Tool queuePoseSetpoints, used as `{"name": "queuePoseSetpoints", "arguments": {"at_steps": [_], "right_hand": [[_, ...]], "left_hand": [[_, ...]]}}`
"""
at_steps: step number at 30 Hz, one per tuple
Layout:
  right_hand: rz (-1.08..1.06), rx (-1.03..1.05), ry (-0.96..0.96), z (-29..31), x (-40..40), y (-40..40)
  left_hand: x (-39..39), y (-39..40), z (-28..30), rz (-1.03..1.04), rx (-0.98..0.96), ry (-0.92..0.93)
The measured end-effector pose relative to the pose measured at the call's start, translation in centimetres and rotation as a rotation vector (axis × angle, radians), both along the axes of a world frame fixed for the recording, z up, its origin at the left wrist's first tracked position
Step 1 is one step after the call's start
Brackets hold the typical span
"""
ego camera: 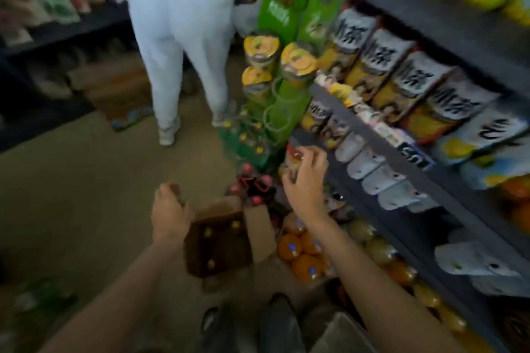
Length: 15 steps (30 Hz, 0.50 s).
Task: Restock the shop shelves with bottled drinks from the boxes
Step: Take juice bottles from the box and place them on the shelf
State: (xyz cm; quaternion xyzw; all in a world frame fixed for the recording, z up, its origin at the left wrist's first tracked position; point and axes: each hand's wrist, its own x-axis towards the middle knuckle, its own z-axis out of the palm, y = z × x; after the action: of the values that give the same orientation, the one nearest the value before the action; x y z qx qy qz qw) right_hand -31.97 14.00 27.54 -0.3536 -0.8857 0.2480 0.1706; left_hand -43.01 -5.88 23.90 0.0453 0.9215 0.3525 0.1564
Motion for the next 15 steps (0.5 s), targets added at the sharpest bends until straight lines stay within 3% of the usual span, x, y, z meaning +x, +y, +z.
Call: {"name": "queuePoseSetpoints", "arguments": {"at_steps": [3, 5, 11, 15], "right_hand": [[0.085, -0.108, -0.373, -8.4, -1.5, -3.4], [0.109, -0.162, -0.516, -13.5, -1.8, -4.6], [0.209, -0.278, -0.681, -30.0, -4.0, -6.1], [0.474, -0.324, -0.703, -41.5, -5.9, -7.6]], "left_hand": [[-1.0, -5.3, -4.6, -0.08, -0.176, -0.147], [-1.1, -6.5, -8.1, -0.177, -0.219, -0.172], [-2.6, -3.8, -21.9, -0.381, -0.182, -0.204], [-2.8, -2.7, -31.6, -0.391, -0.208, -0.171]]}}
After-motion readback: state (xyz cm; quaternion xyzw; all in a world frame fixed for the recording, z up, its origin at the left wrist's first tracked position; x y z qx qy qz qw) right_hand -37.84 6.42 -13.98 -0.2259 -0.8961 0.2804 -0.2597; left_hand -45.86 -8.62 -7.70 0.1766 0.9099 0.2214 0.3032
